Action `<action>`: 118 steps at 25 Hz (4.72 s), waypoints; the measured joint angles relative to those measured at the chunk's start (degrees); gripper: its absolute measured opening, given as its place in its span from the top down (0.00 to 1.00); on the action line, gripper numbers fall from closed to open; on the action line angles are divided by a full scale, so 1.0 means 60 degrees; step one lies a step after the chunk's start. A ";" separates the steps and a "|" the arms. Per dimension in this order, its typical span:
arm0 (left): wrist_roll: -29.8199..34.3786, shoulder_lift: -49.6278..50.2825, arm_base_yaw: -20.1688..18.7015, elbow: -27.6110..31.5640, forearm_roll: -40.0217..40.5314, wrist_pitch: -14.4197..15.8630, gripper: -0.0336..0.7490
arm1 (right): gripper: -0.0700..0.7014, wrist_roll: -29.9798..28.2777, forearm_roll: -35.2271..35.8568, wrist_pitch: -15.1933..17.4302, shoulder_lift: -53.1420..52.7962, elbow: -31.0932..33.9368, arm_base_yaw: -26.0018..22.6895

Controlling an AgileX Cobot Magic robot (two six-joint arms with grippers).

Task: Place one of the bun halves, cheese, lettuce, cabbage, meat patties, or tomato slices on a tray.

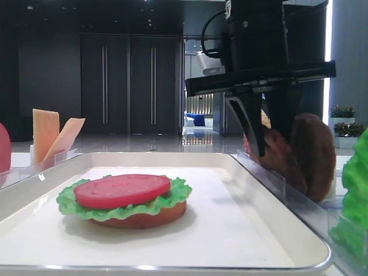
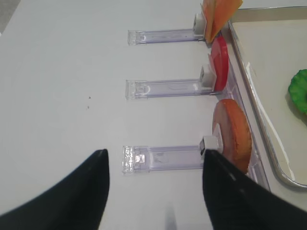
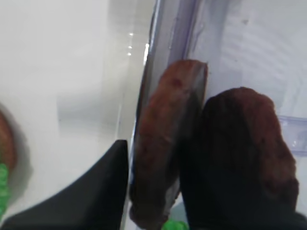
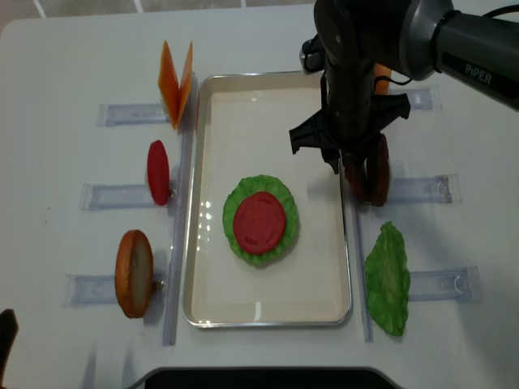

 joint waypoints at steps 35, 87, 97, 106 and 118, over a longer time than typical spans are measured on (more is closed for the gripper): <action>0.0000 0.0000 0.0000 0.0000 0.0000 0.0000 0.36 | 0.78 -0.4536 0.6254 0.0157 -0.1385 -0.0982 0.0579; 0.0000 0.0000 0.0000 0.0000 0.0000 0.0000 0.36 | 0.68 -0.7339 0.6606 -0.1332 0.0014 0.0139 0.0275; 0.0000 0.0000 0.0000 0.0000 0.0000 0.0000 0.36 | 0.19 -0.7644 0.6414 -0.1037 -0.0014 -0.0048 -0.0181; 0.0000 0.0000 0.0000 0.0000 0.0000 0.0000 0.36 | 0.09 -0.6437 0.4773 -0.0238 -0.0775 -0.1355 -0.0382; 0.0000 0.0000 0.0000 0.0000 0.0000 0.0000 0.36 | 0.15 -0.3931 0.0802 0.0058 -0.2141 -0.1367 -0.3197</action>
